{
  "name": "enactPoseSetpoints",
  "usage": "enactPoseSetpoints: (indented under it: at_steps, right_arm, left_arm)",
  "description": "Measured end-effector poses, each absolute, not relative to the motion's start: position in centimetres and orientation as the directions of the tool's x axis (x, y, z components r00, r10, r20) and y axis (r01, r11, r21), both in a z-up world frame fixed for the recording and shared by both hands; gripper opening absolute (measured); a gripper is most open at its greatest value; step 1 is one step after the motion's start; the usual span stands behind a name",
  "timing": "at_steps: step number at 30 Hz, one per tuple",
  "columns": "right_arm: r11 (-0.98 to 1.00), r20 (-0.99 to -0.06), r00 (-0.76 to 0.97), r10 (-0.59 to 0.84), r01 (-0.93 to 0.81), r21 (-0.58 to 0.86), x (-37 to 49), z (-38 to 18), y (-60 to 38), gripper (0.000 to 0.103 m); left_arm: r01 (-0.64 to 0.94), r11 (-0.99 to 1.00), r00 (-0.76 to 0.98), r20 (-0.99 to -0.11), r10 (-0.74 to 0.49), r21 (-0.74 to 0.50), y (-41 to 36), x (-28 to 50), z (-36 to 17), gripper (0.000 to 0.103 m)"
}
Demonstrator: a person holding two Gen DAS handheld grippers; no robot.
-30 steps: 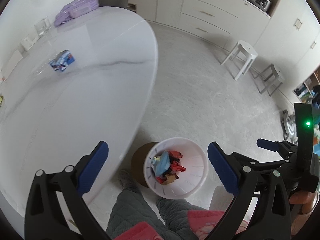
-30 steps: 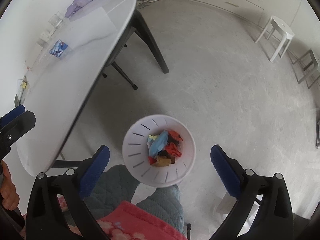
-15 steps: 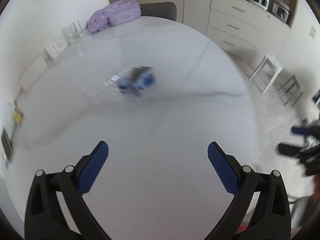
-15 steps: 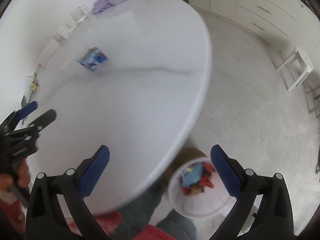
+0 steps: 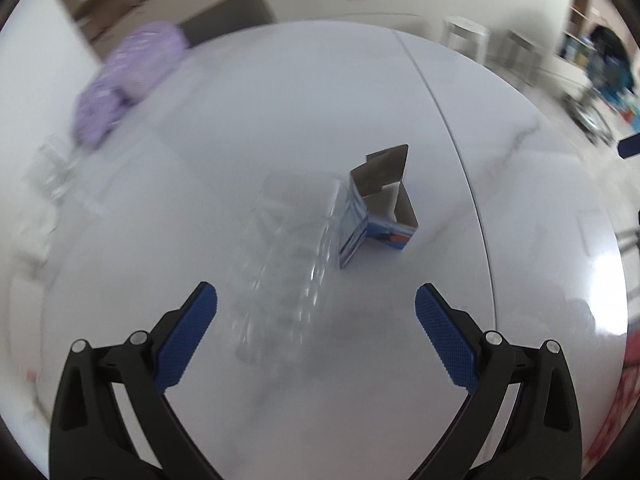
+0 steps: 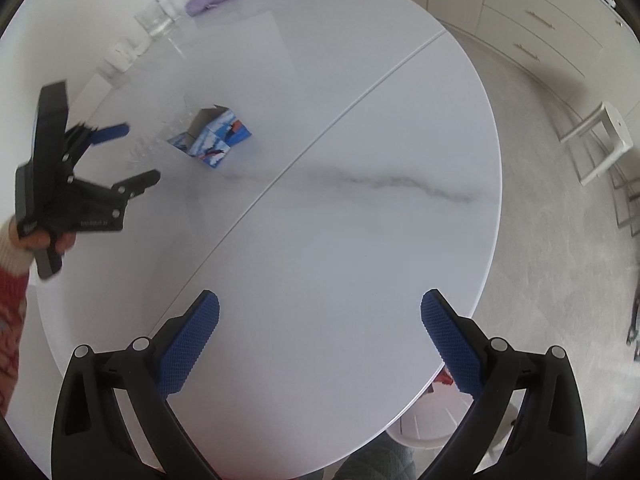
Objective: Collect trash
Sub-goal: 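Grasp the clear plastic cup stack with the left gripper, then grasp the blue printed cardboard box with the right gripper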
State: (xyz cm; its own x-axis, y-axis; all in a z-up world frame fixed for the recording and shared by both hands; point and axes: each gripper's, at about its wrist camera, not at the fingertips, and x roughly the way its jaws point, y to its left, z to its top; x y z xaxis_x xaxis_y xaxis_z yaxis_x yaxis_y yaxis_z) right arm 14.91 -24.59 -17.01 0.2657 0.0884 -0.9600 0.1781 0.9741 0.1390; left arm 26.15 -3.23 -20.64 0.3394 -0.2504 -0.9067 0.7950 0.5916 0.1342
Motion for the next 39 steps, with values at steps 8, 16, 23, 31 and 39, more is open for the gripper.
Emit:
enactPoseSetpoints:
  at_steps: [8, 16, 23, 31, 39]
  right_arm:
    - [0.975, -0.978, 0.202, 0.057, 0.199, 0.098, 15.2, -18.5, -23.7, 0.1]
    - [0.98, -0.981, 0.186, 0.061, 0.173, 0.094, 16.1, -19.0, -23.0, 0.1]
    - [0.989, -0.98, 0.19, 0.067, 0.119, 0.09, 17.2, -18.7, -21.9, 0.1]
    - [0.988, -0.974, 0.205, 0.098, -0.14, 0.07, 21.6, -18.2, -18.8, 0.1]
    - [0.883, -0.978, 0.181, 0.108, -0.469, 0.011, 28.9, -18.7, -14.6, 0.1]
  left_arm:
    - [0.844, 0.519, 0.283, -0.933, -0.221, 0.133, -4.1, 30.3, -23.6, 0.07]
    - [0.793, 0.591, 0.327, -0.921, -0.21, 0.147, -2.6, 30.0, -23.6, 0.062]
    - [0.63, 0.77, 0.369, -0.911, -0.183, 0.101, 0.1, 29.1, -22.4, 0.062]
    - [0.174, 0.984, 0.397, -0.913, -0.098, -0.03, 4.8, 23.9, -19.1, 0.062]
    - [-0.245, 0.96, 0.335, -0.941, -0.046, -0.134, 9.1, 16.4, -19.1, 0.062]
